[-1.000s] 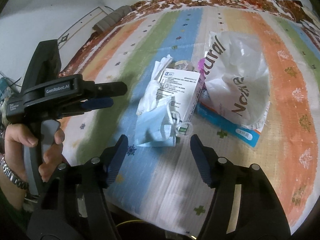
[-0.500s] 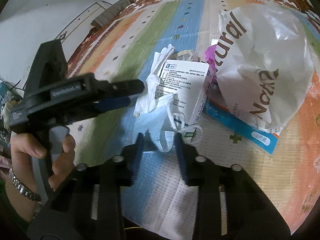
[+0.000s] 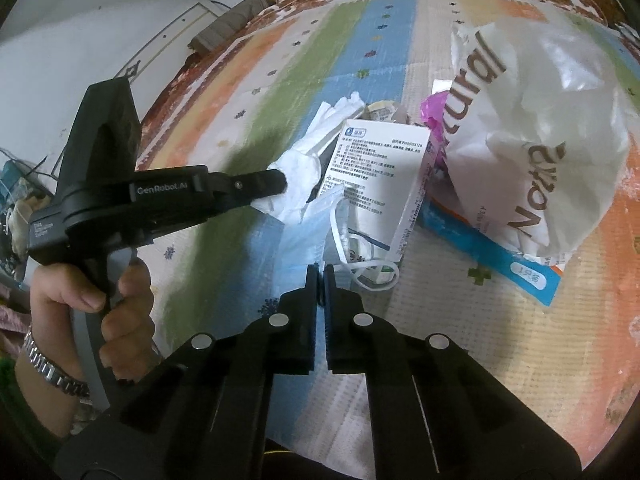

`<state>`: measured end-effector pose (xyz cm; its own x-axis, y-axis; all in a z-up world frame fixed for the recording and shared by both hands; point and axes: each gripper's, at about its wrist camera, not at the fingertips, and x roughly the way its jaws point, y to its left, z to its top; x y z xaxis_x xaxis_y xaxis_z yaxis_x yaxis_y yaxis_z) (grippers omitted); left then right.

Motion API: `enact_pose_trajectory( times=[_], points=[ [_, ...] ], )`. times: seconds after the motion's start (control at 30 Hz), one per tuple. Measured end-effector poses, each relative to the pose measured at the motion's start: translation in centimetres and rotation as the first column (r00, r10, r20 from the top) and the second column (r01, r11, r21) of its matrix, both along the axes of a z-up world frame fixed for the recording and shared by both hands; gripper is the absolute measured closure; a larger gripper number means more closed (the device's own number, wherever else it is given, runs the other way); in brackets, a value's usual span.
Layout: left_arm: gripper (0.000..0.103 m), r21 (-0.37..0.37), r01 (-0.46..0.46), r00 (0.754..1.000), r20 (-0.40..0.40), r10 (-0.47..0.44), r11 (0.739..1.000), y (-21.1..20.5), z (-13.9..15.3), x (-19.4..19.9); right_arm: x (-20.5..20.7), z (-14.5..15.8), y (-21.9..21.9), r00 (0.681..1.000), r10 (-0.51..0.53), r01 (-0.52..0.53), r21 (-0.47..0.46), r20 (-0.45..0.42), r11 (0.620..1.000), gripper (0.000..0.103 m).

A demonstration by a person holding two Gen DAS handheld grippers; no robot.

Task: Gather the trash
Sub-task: 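Close right tool on blue mask ear loops while left tool grasps white tissue, then carry tissue in left tool while right tool carries blue mask to bin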

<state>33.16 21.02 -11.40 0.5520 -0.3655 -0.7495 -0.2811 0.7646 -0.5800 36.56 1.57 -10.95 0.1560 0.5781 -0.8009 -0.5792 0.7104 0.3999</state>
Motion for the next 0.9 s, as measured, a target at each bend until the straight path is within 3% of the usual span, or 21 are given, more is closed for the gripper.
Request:
enact_pose_trajectory(
  times=[0.33,0.43,0.63,0.9],
  points=[
    [0.099,0.078,0.007,1.0,-0.005,-0.007,0.997,0.3,2.4,-0.8,-0.9,2.9,-1.7,0.998,0.004,-0.003,-0.02,0.064,1.0,0.101],
    [0.099,0.145,0.031,0.999,-0.049,-0.025,0.989,-0.1,2.5,-1.0,-1.4,3.7,-2.0,0.995,0.014,-0.011,-0.037,0.099,0.999,0.101],
    [0.099,0.194,0.068,0.992,-0.113,-0.047,0.979,0.1,2.1,-2.4,-2.0,4.9,-3.1,0.993,0.008,-0.001,-0.059,0.117,0.998,0.101],
    [0.1,0.25,0.107,0.99,-0.119,-0.08,0.962,-1.2,4.1,-4.2,-3.7,6.9,-3.9,0.983,0.026,-0.011,-0.083,0.183,0.997,0.101]
  ],
)
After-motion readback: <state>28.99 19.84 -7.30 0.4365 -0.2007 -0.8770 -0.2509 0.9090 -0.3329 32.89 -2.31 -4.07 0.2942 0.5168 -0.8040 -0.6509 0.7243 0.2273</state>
